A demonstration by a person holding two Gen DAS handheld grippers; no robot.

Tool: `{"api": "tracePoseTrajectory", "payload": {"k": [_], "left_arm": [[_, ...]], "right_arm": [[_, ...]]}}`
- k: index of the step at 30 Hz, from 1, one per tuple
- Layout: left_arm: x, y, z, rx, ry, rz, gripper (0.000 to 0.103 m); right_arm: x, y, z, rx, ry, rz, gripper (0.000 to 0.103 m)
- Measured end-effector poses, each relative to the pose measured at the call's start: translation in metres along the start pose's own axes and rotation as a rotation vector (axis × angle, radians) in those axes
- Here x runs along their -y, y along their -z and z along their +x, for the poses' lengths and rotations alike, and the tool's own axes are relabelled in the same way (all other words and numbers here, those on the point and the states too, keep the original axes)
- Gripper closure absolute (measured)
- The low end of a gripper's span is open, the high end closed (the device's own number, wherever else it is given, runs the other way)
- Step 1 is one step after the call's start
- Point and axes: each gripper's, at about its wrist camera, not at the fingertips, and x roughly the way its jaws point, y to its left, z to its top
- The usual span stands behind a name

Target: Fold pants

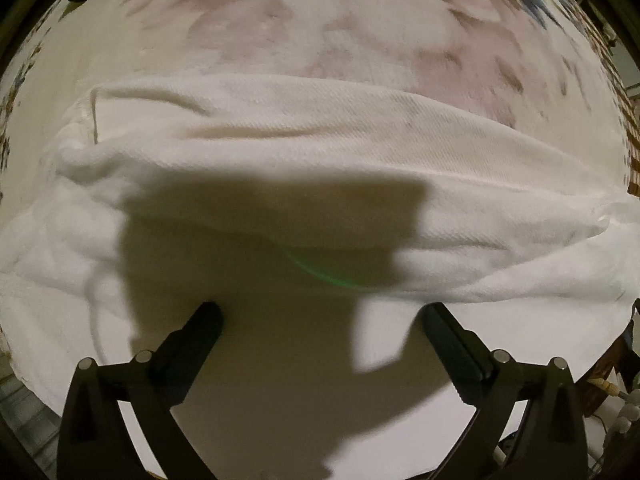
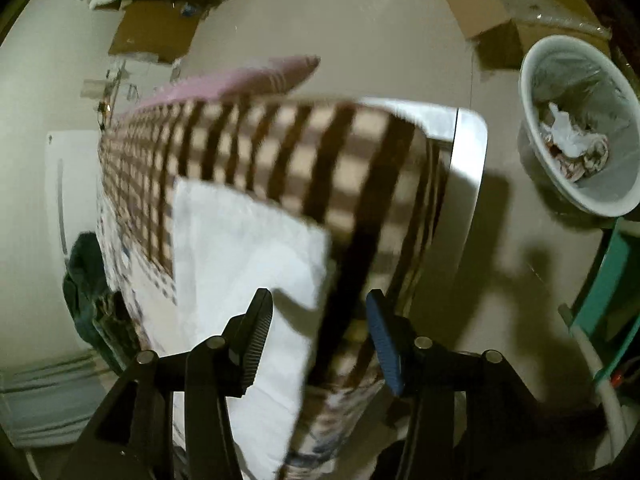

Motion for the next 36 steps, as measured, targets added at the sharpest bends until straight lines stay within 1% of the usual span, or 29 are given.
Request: {"api": "tracePoseTrajectory", "payload": {"k": [2, 4, 5, 7, 9, 10, 11, 13, 14, 15, 16, 17, 18, 20, 22, 23, 25, 27, 30, 31, 33, 34, 36], "left_arm": [[0.002, 0.005, 0.002, 0.021, 0.0, -0.005, 0.0], [0.003, 0.012, 0.001, 0.036, -0.001, -0.009, 0.0], [0.003, 0.015, 0.002, 0.036, -0.001, -0.01, 0.0], [0.005, 0.016, 0.003, 0.024, -0.002, -0.011, 0.0], [0.004, 0.009, 0.004, 0.011, 0.0, -0.015, 0.0], [-0.004, 0.013, -0.012, 0.01, 0.0, -0.018, 0.0], [-0.005, 0.009, -0.013, 0.011, 0.0, -0.021, 0.0], [-0.009, 0.002, -0.014, 0.015, 0.001, -0.023, 0.0], [-0.01, 0.002, -0.014, 0.019, 0.003, -0.023, 0.0], [-0.012, 0.001, -0.013, 0.024, 0.004, -0.023, 0.0], [-0.014, 0.001, -0.014, 0.03, 0.005, -0.024, 0.0], [-0.015, 0.001, -0.013, 0.04, 0.005, -0.027, 0.0], [-0.017, 0.004, -0.014, 0.054, 0.004, -0.031, 0.0], [-0.019, 0.01, -0.016, 0.087, 0.003, -0.045, 0.0], [-0.02, 0.02, -0.023, 0.111, 0.003, -0.05, 0.0], [-0.02, 0.021, -0.024, 0.11, 0.004, -0.05, 0.0], [-0.021, 0.023, -0.029, 0.101, 0.015, -0.056, 0.0], [-0.027, 0.03, -0.046, 0.12, 0.05, -0.078, 0.0], [-0.037, 0.042, -0.076, 0.175, 0.103, -0.094, 0.0], [-0.042, 0.047, -0.085, 0.188, 0.119, -0.102, 0.0], [-0.056, 0.06, -0.104, 0.214, 0.161, -0.123, 0.0], [-0.063, 0.067, -0.113, 0.223, 0.179, -0.133, 0.0], [-0.085, 0.08, -0.125, 0.244, 0.213, -0.157, 0.0]], "right_arm": [[-0.003, 0.003, 0.01, 0.003, -0.043, -0.008, 0.052], [-0.007, 0.005, 0.015, 0.039, -0.095, -0.026, 0.052], [-0.011, 0.004, 0.017, 0.056, -0.14, -0.03, 0.052], [-0.014, 0.003, 0.021, 0.06, -0.205, -0.03, 0.052], [-0.02, 0.001, 0.028, 0.054, -0.211, -0.064, 0.05], [-0.021, 0.001, 0.032, 0.053, -0.216, -0.067, 0.049], [-0.02, 0.001, 0.034, 0.051, -0.233, -0.067, 0.049], [-0.019, 0.0, 0.038, 0.039, -0.293, -0.061, 0.05], [-0.021, 0.0, 0.038, 0.043, -0.311, -0.059, 0.063], [-0.024, 0.002, 0.036, 0.055, -0.347, -0.063, 0.077], [-0.026, 0.0, 0.034, 0.059, -0.363, -0.07, 0.077], [-0.03, 0.001, 0.034, 0.067, -0.349, -0.092, 0.076], [-0.033, 0.001, 0.037, 0.061, -0.332, -0.105, 0.074], [-0.037, 0.0, 0.055, 0.021, -0.284, -0.099, 0.074], [-0.041, -0.001, 0.064, 0.011, -0.271, -0.101, 0.083], [-0.047, 0.0, 0.062, 0.026, -0.246, -0.119, 0.094], [-0.064, 0.007, 0.051, 0.058, -0.21, -0.169, 0.094], [-0.089, 0.023, 0.031, 0.087, -0.201, -0.224, 0.095], [-0.125, 0.048, 0.005, 0.106, -0.204, -0.302, 0.095], [-0.146, 0.062, -0.006, 0.114, -0.199, -0.354, 0.095], [-0.177, 0.089, -0.018, 0.118, -0.195, -0.429, 0.095], [-0.185, 0.099, -0.022, 0.116, -0.195, -0.45, 0.095], [-0.218, 0.14, -0.025, 0.107, -0.196, -0.524, 0.095]]}}
